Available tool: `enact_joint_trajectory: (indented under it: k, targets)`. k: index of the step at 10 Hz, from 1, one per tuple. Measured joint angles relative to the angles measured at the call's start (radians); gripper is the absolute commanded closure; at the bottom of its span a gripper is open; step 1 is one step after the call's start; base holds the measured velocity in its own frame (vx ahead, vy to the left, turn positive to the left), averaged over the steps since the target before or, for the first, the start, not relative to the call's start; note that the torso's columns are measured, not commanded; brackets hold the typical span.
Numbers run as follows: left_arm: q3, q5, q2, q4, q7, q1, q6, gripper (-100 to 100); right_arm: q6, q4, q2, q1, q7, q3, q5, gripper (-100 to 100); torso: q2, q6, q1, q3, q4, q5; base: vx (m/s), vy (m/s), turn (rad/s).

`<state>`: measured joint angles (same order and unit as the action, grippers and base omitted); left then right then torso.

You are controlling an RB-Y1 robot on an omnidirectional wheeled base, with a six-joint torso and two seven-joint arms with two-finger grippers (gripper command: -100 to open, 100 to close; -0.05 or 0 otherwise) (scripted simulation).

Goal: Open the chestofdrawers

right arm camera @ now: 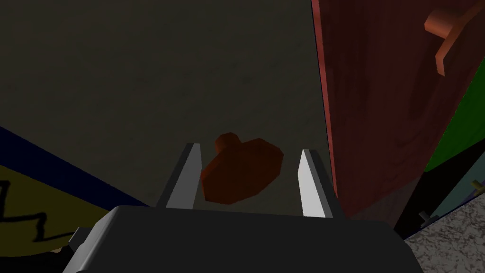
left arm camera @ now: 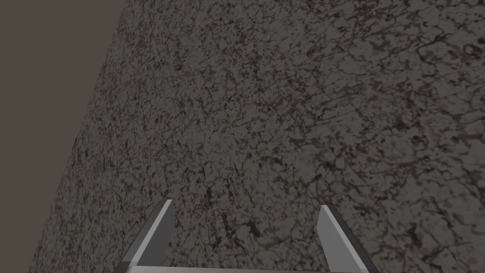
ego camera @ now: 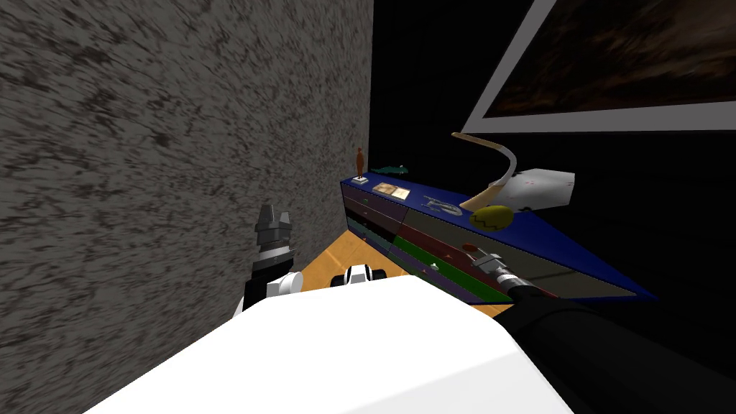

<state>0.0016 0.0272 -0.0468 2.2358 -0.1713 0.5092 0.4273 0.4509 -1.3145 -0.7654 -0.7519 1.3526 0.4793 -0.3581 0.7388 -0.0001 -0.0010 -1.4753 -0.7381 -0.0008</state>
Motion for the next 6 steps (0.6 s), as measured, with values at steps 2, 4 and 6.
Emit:
enact_joint_trajectory:
  k: [2, 4, 6]
  targets:
    - [0.000, 0.000, 0.000, 0.000, 0.000, 0.000, 0.000, 0, 0.004, -0.012, -0.008, -0.011, -0.002, 0.010, 0.005, 100, 0.000, -0.002, 0.000, 0.002, 0.002, -0.006, -0.133, 0.143, -0.045]
    - [0.000, 0.000, 0.000, 0.000, 0.000, 0.000, 0.000, 0, 0.013, -0.017, -0.011, -0.023, -0.003, 0.009, 0.007, 100, -0.004, -0.002, -0.001, -0.001, 0.002, -0.004, -0.080, 0.123, -0.045]
    - [0.000, 0.000, 0.000, 0.000, 0.000, 0.000, 0.000, 0, 0.017, -0.024, -0.011, -0.031, -0.002, 0.010, 0.008, 100, -0.004, -0.001, -0.002, -0.002, 0.002, -0.003, -0.107, 0.116, -0.065]
